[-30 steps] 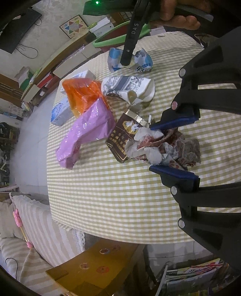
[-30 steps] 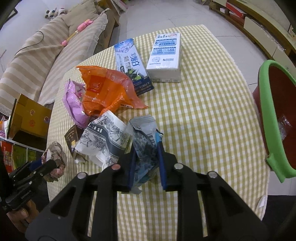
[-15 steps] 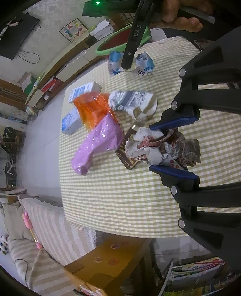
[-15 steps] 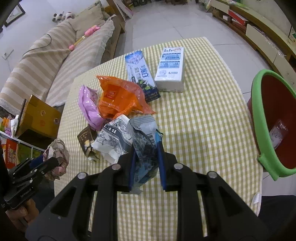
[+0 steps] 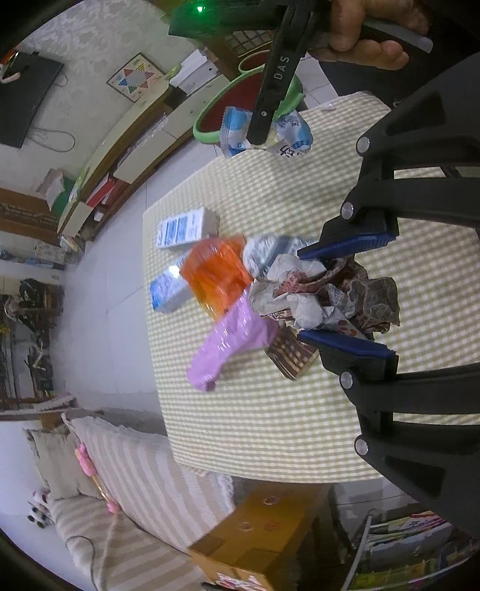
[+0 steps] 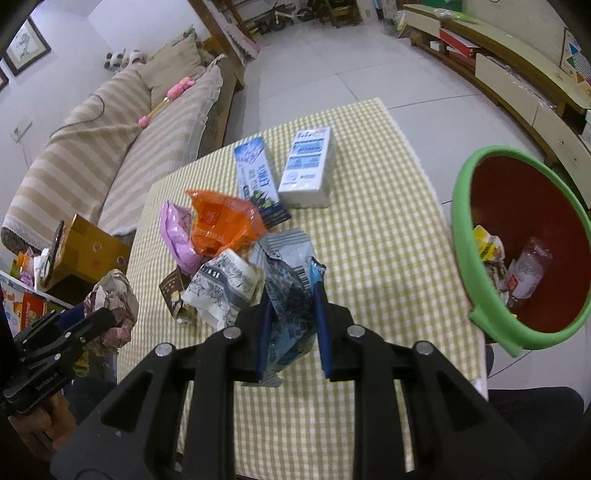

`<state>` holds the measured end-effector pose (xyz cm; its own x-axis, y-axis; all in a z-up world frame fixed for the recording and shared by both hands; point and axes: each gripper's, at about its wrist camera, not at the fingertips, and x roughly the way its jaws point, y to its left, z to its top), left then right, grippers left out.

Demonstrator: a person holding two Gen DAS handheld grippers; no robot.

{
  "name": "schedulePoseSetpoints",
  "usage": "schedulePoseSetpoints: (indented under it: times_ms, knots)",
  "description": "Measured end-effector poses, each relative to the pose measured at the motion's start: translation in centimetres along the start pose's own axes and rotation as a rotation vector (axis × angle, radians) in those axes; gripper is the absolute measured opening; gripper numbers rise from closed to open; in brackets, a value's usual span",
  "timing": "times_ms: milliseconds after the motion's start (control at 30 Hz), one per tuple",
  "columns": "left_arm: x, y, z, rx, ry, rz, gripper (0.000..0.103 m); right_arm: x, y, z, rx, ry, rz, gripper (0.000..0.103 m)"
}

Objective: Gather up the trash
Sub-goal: 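Carry the paper with the left tool while the right tool carries the wrapper over the bin, then open the left tool releasing the paper while the right tool releases the wrapper into the bin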

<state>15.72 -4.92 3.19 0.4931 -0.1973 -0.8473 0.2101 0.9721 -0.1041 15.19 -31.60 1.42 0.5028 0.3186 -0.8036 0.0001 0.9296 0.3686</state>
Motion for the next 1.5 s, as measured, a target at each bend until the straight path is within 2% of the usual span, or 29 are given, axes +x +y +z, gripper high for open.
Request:
schedulePoseSetpoints:
  times_ms: [267, 600, 767, 933, 1100, 1333, 1433, 1467, 1500]
  knots:
    - [0.1, -4.5, 2.5, 0.06, -0.022, -0.025, 0.036, -2.1, -3.8, 1.0, 0.061, -0.054, -0.015, 0.021]
    - [1.6, -12.8, 6.1, 0.163, -0.034, -0.099, 0.036, -5.6, -11.6, 2.6, 0.163, -0.133, -0.072, 0.021]
    - [3.7, -17.4, 7.8, 0.182, -0.008, -0.21, 0.036, -6.8, -16.2, 3.0, 0.222, -0.156, -0.117, 0.021]
    - [6.9, -21.0, 9.3, 0.157, 0.034, -0.375, 0.036, -7.2, -19.8, 3.1, 0.27, -0.161, -0.152, 0.021]
    - [9.9, -24.5, 10.4, 0.151, 0.071, -0.466, 0.036, -6.8, -22.4, 3.3, 0.308, -0.154, -0.171, 0.021]
    - [12.9, -28.1, 10.5, 0.198, 0.112, -0.472, 0.037, -5.4, -24.3, 3.2, 0.335, -0.127, -0.175, 0.021]
    - [13.6, -29.0, 10.6, 0.21, 0.113, -0.46, 0.045, -5.1, -24.4, 3.1, 0.333, -0.12, -0.186, 0.024]
    - [13.6, -29.1, 10.7, 0.214, 0.11, -0.455, 0.051, -5.1, -24.6, 3.1, 0.34, -0.116, -0.188, 0.03]
    - [13.7, -29.1, 10.8, 0.214, 0.107, -0.45, 0.063, -5.0, -24.7, 3.0, 0.346, -0.114, -0.193, 0.039]
